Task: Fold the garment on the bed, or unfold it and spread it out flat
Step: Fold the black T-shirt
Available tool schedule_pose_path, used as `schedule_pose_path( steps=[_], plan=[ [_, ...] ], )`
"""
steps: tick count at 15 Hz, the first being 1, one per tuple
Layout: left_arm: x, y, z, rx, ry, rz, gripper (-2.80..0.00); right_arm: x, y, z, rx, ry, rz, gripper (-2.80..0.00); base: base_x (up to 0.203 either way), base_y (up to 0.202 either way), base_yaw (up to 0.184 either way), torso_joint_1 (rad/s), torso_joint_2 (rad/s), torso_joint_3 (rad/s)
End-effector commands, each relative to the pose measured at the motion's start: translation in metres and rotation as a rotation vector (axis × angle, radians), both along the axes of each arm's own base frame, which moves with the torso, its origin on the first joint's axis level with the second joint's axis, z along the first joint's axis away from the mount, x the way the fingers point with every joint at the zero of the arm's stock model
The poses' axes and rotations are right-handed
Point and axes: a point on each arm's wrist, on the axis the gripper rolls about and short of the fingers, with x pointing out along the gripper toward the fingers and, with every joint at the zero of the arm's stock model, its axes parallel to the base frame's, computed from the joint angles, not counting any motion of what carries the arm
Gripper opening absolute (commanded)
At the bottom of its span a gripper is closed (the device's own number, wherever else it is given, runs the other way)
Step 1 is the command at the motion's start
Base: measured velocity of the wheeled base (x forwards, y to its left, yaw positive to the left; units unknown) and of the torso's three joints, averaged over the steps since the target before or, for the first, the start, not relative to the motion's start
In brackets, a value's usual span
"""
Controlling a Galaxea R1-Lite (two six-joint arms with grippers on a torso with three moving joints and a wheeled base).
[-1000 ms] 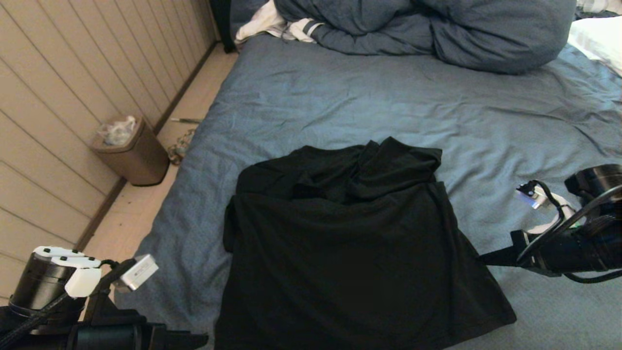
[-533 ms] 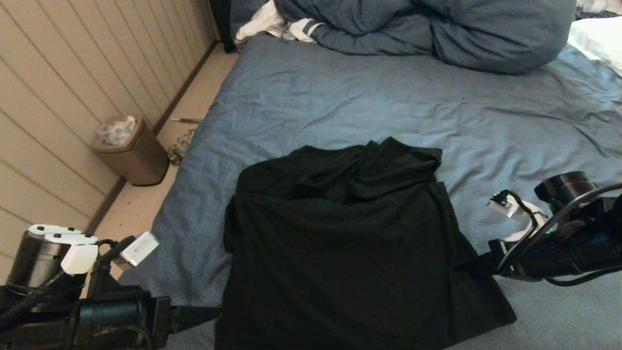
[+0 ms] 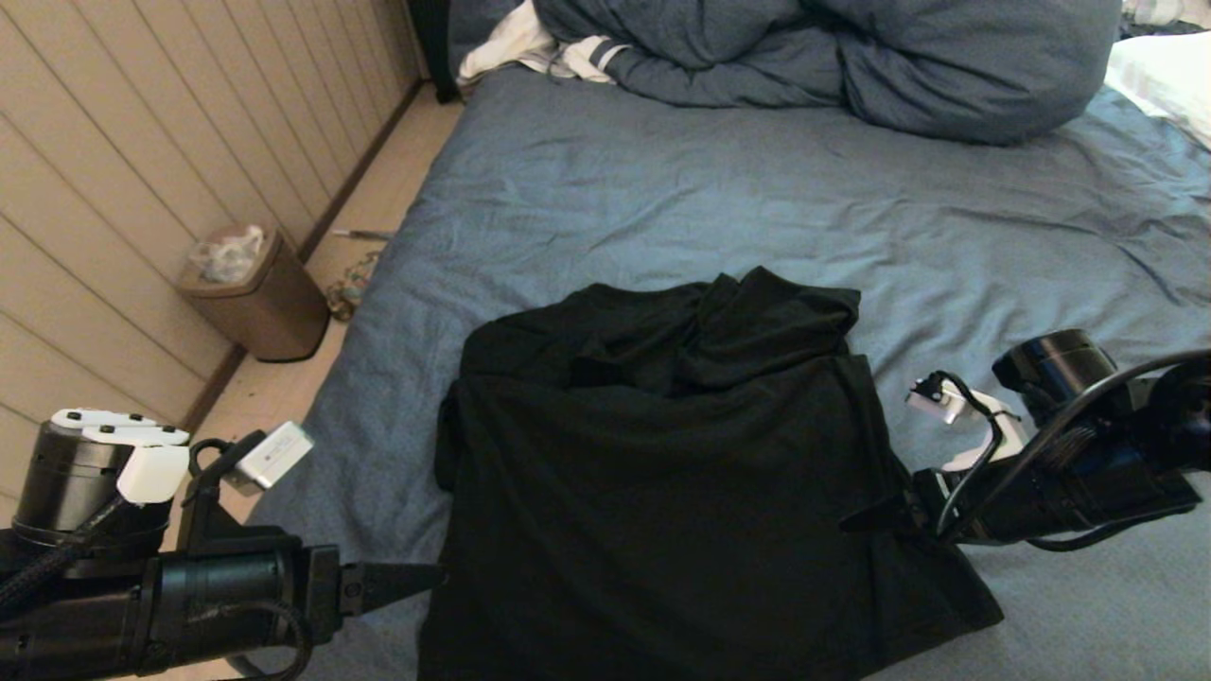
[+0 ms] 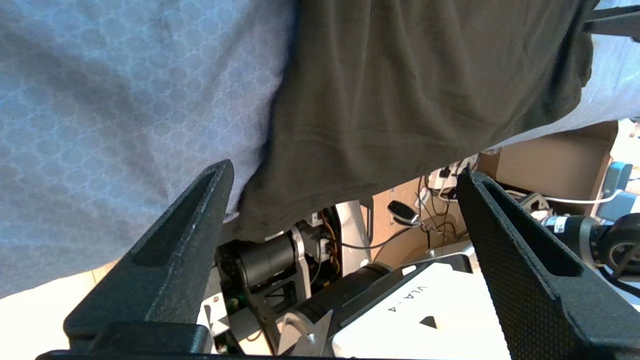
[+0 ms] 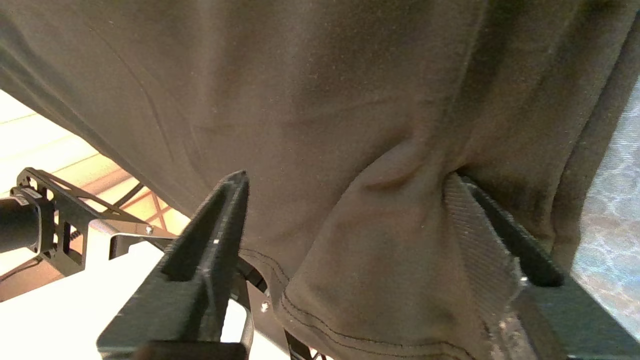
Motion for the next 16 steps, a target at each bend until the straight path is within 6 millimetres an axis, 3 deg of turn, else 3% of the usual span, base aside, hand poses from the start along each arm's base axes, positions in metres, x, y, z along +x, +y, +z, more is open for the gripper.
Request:
schedule_pose_path(
  steps=[1, 4, 7, 10, 12, 16],
  plan=[
    [0.000, 0.000, -0.002, -0.003, 0.009, -0.004, 0.00, 0.000, 0.001, -0.010, -0.005, 0.044, 0.003, 0.00, 0.000, 0.000, 0.000, 0.000, 0.00, 0.000],
    [-0.003, 0.000, -0.001, -0.020, 0.011, -0.026, 0.00, -0.001, -0.007, -0.007, -0.025, 0.026, -0.031, 0.00, 0.000, 0.000, 0.000, 0.000, 0.00, 0.000],
    [-0.003, 0.001, 0.000, -0.023, 0.008, -0.027, 0.00, -0.004, -0.030, 0.014, -0.038, -0.038, -0.108, 0.00, 0.000, 0.000, 0.000, 0.000, 0.00, 0.000],
    [-0.004, 0.001, -0.002, -0.021, 0.013, -0.028, 0.00, -0.014, -0.053, 0.019, -0.088, -0.011, -0.121, 0.00, 0.000, 0.000, 0.000, 0.000, 0.00, 0.000],
    [-0.004, 0.001, -0.003, -0.020, 0.018, -0.030, 0.00, -0.020, -0.055, 0.013, -0.093, 0.012, -0.117, 0.00, 0.000, 0.000, 0.000, 0.000, 0.00, 0.000],
    [-0.003, 0.000, -0.004, -0.028, 0.032, -0.045, 0.00, -0.018, -0.045, -0.017, -0.103, 0.099, -0.007, 0.00, 0.000, 0.000, 0.000, 0.000, 0.00, 0.000]
  ],
)
